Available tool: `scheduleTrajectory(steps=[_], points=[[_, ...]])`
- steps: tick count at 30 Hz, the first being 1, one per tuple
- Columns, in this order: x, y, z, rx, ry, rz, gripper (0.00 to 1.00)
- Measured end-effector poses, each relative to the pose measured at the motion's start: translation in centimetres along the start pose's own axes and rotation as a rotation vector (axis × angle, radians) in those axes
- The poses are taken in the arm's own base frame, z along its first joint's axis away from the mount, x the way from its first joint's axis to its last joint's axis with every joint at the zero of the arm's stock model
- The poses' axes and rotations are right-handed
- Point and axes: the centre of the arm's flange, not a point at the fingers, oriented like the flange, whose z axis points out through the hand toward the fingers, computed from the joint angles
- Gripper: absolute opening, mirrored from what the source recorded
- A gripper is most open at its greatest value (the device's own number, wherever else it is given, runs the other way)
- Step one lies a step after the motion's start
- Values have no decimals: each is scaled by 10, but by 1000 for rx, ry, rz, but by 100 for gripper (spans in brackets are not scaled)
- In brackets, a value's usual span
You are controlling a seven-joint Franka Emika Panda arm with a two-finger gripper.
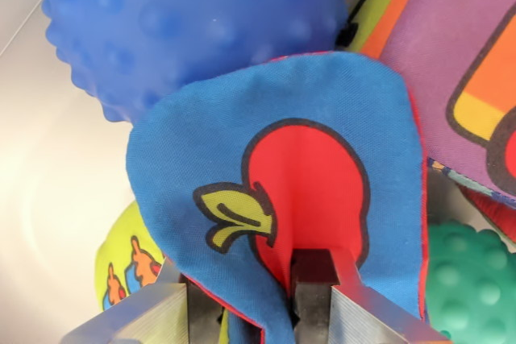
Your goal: Pick an object from the bin
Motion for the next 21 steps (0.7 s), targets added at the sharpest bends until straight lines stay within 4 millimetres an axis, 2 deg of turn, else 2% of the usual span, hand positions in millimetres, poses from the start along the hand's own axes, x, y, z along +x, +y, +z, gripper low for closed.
scheduleTrajectory(steps=[7,21], points=[[0,0,-9,0,0,0,0],[0,0,-47,1,-1,0,0]])
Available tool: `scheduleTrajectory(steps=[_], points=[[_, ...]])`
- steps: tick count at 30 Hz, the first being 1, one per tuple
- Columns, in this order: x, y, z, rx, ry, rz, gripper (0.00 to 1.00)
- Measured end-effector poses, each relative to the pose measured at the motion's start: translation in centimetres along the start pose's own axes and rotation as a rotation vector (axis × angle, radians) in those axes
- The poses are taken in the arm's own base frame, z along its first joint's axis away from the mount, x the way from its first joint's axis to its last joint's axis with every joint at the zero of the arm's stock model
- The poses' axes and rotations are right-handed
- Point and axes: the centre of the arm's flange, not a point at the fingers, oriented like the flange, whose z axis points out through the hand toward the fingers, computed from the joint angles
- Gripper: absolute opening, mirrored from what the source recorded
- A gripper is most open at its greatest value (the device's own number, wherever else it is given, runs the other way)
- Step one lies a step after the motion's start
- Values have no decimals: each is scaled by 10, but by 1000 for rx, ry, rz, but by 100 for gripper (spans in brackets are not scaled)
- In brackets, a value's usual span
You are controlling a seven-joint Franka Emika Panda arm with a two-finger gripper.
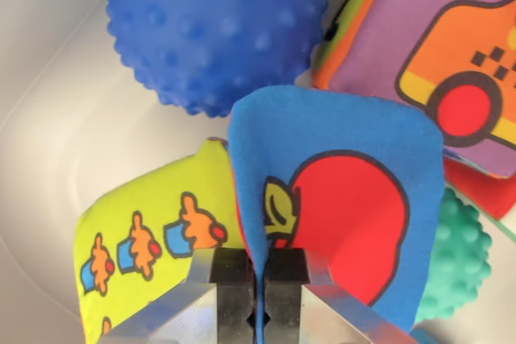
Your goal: Pick an object from the bin
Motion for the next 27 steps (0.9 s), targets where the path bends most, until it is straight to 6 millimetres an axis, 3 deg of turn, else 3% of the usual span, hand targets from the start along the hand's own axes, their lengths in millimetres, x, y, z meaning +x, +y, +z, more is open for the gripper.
scheduleTrajectory(steps=[27], points=[[0,0,-107,0,-1,0,0]])
